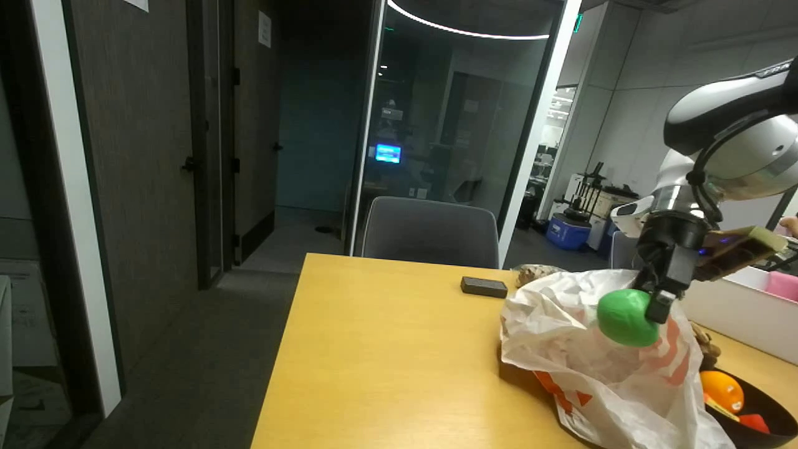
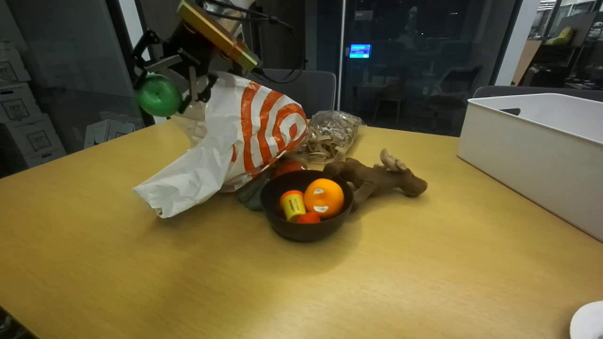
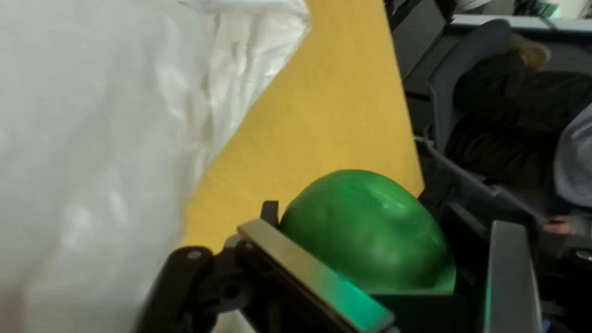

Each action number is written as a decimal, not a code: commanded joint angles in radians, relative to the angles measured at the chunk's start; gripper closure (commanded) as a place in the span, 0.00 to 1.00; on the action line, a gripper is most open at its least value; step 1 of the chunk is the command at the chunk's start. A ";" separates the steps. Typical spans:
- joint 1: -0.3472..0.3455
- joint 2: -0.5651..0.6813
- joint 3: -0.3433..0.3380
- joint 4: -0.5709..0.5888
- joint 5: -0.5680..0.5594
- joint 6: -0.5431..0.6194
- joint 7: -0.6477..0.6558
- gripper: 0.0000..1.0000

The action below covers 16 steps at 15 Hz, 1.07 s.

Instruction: Remove the fruits and container from the plastic and put them in the bowl.

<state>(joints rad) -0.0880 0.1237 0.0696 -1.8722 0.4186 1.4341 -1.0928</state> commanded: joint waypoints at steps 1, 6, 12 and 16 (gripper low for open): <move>-0.007 -0.090 -0.037 -0.001 0.001 -0.215 -0.170 0.39; -0.040 -0.202 -0.145 -0.043 0.052 -0.262 -0.113 0.39; -0.091 -0.227 -0.246 -0.092 0.024 -0.122 0.040 0.39; -0.105 -0.198 -0.271 -0.154 0.021 0.085 0.148 0.39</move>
<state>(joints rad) -0.1894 -0.0690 -0.1944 -1.9751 0.4348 1.3909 -1.0306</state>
